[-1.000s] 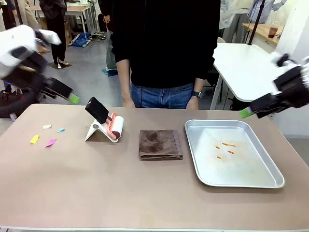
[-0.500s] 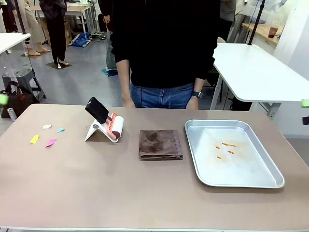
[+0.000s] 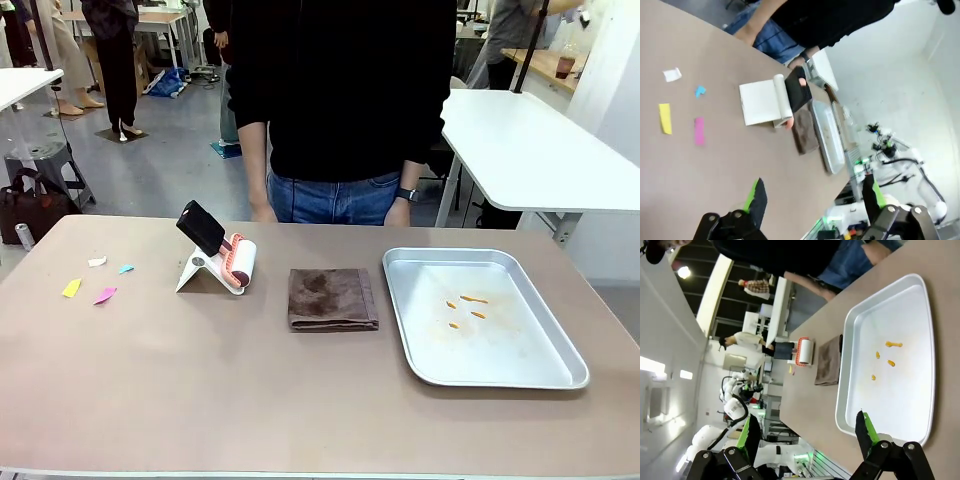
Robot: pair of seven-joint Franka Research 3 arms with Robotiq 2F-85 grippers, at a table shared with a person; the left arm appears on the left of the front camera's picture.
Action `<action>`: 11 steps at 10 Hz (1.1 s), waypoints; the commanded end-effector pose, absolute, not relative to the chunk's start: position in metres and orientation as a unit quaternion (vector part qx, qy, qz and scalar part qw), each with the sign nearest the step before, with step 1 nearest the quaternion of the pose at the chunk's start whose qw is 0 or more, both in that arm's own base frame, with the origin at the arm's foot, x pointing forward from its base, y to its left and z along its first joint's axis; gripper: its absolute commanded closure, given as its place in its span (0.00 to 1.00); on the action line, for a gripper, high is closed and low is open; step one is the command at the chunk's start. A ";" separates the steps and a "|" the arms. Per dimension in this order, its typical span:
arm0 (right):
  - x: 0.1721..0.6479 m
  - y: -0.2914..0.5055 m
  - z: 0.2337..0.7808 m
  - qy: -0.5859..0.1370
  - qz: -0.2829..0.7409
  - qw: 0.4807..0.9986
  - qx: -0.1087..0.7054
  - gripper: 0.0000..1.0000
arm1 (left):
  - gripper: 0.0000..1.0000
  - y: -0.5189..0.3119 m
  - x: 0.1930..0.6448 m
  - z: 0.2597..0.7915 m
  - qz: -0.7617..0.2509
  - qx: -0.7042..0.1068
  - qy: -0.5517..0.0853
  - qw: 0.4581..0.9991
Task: Clean the surface of the table.
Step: Hold the Lint Roller with your left hand and the towel with your right hand.
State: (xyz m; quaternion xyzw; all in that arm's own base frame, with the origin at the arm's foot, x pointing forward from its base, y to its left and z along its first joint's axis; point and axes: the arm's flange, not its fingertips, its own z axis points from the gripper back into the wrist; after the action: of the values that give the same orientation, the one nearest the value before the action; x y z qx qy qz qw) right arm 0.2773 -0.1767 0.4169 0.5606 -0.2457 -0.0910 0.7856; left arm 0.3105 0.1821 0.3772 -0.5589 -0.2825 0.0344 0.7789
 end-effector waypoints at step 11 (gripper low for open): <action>0.278 -0.180 0.405 -0.247 -0.103 0.779 0.567 0.00 | 0.00 0.181 0.315 0.363 0.050 -0.574 -0.293 0.763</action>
State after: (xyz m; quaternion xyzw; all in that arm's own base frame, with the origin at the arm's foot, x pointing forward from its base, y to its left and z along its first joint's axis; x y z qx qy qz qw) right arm 0.2743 -0.1788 0.4023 0.5624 -0.2384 -0.1076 0.7844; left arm 0.3131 0.1809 0.3616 -0.5666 -0.2842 0.0506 0.7718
